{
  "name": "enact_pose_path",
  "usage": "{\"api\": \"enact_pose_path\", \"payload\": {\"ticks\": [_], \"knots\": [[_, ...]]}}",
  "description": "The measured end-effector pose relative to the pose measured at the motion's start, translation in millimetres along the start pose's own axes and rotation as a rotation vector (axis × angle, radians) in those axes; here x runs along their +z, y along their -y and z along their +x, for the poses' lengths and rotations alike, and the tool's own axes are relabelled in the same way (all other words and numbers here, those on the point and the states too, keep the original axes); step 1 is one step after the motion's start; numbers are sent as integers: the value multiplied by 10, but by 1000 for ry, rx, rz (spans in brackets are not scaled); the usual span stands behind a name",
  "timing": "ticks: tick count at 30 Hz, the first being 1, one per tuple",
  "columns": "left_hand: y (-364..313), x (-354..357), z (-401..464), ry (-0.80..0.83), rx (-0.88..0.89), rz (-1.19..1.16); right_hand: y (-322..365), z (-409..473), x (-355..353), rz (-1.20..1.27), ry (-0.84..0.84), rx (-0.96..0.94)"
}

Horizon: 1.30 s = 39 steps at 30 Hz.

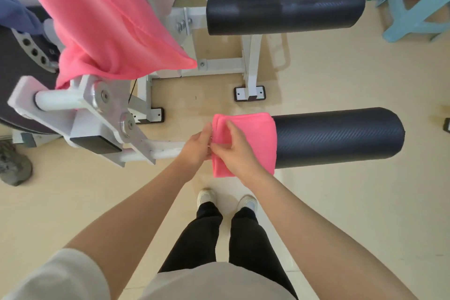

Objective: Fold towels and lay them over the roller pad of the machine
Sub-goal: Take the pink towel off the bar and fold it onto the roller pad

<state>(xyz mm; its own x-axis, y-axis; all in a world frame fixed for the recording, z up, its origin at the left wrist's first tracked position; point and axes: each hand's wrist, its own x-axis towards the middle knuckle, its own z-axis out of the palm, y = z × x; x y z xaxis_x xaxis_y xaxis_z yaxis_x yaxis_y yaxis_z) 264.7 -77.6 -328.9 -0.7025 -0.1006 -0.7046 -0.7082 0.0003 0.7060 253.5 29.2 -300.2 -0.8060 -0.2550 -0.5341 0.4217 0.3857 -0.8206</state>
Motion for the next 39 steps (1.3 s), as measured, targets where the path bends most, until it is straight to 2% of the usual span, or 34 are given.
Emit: {"api": "enact_pose_path", "payload": {"ticks": [2,4,7,10,13,15,18,23,26,30,35,39], "knots": [[22,25,105,-51,26,129,-95,-6,-74,-130,-17,-21],[28,48,182,-68,61,362,-227,-15,-238,-298,-119,-41],[10,41,236,-85,37,516,-396,-30,-503,-406,-290,-55],[45,-30,281,-115,-26,538,-499,-15,-661,-447,-442,-9],[74,-13,271,-66,-30,358,-567,31,-706,-366,-524,127],[24,41,263,4,-73,279,-595,53,-694,-216,-498,261],[-80,109,241,26,-89,329,-576,32,-680,55,-426,351],[-330,221,78,27,14,418,-430,-190,-930,412,-159,363],[-541,406,-76,135,33,279,-391,-319,-1264,457,-17,280],[-802,949,-108,152,-29,187,-370,-439,-1848,506,-27,249],[-1054,2027,-100,236,-20,66,-507,-689,-2823,694,-242,238],[-1236,3029,-216,343,-57,-84,-740,-997,-3742,732,-183,234]]}}
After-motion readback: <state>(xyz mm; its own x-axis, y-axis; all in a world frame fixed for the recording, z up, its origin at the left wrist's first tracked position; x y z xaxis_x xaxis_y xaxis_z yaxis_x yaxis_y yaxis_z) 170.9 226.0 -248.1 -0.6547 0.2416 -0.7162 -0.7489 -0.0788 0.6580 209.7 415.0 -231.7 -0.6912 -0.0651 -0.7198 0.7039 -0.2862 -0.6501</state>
